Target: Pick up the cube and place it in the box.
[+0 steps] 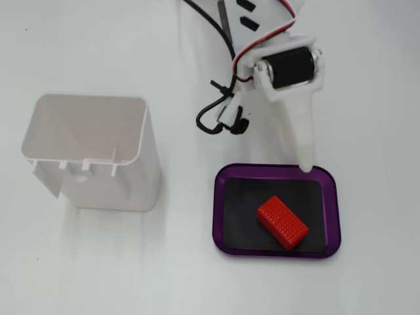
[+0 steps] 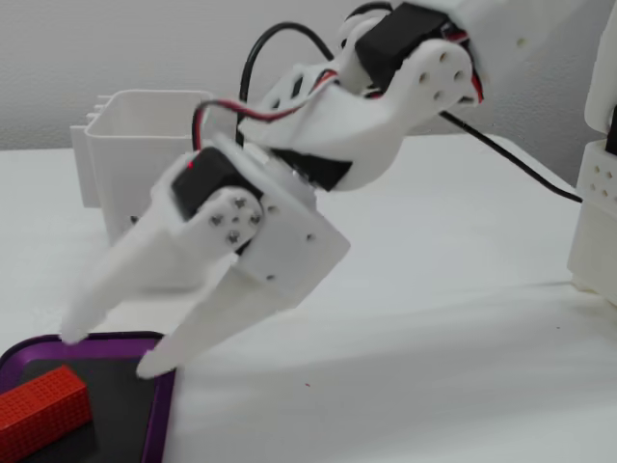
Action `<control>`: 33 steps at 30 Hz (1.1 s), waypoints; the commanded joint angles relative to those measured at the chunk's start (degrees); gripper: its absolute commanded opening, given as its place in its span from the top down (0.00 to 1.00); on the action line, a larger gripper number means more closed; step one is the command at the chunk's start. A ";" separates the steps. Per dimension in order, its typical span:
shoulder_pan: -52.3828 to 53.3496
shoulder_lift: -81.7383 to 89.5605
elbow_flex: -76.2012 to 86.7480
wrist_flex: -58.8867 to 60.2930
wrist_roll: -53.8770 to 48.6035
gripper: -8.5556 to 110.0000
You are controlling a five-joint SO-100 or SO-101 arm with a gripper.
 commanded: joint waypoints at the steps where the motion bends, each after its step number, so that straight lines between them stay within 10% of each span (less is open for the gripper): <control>1: -0.62 11.34 -1.32 4.75 0.26 0.79; 13: -0.62 57.48 11.34 41.13 0.44 0.79; 25: 4.83 107.58 56.25 44.47 -0.26 0.80; 33: 10.37 103.80 65.21 44.65 0.79 0.80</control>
